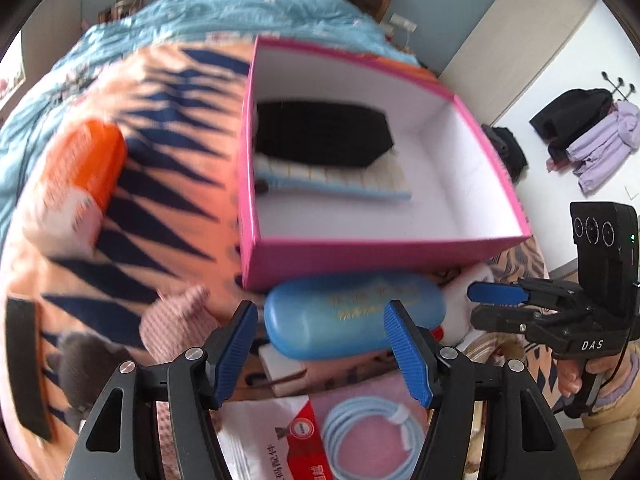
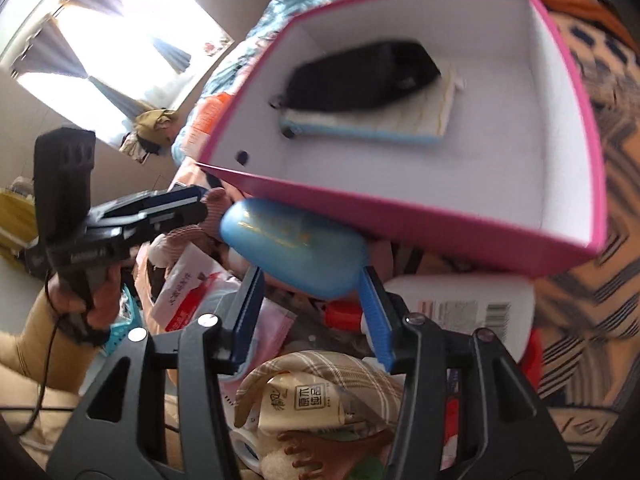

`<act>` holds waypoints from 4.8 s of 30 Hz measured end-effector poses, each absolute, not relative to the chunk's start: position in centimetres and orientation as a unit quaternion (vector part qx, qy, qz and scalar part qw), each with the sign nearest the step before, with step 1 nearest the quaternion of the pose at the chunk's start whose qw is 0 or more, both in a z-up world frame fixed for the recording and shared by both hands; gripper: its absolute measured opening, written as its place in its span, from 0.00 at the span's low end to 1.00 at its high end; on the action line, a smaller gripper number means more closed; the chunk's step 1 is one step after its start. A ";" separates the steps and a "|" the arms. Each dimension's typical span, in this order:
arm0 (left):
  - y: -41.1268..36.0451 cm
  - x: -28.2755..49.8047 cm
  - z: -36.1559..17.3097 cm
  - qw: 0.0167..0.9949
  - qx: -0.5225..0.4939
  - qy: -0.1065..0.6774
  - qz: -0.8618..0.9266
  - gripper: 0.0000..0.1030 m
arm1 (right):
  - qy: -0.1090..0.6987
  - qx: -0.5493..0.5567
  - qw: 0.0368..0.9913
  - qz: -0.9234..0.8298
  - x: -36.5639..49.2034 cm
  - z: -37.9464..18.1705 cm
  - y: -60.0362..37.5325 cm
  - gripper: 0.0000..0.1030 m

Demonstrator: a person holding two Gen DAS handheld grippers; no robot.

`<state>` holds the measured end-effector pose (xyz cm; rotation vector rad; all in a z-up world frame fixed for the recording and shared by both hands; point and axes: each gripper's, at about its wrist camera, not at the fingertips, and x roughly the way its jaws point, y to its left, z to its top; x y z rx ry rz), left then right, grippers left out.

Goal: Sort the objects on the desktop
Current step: 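Withdraw the right gripper from the box toward the clutter, then grasp the blue glasses case with the right gripper, then lift the blue glasses case with the right gripper over the pink box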

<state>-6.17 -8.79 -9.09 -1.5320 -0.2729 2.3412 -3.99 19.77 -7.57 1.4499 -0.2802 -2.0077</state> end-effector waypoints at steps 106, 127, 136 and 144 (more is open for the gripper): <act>-5.8 -4.1 -4.3 0.170 -0.545 -0.098 0.815 0.68 | -0.089 0.515 0.278 -0.806 -0.9 -3.6 19.4 0.62; -5.3 -3.8 -1.7 0.170 -0.514 -0.097 0.835 0.68 | -0.079 0.481 0.278 -0.828 -0.5 -0.8 19.7 0.62; -5.3 -3.9 -1.2 0.173 -0.508 -0.098 0.838 0.68 | -0.079 0.471 0.278 -0.833 -0.6 -0.1 20.0 0.62; -5.2 -4.2 -0.9 0.175 -0.502 -0.099 0.841 0.68 | -0.076 0.464 0.277 -0.838 -0.9 0.5 20.3 0.62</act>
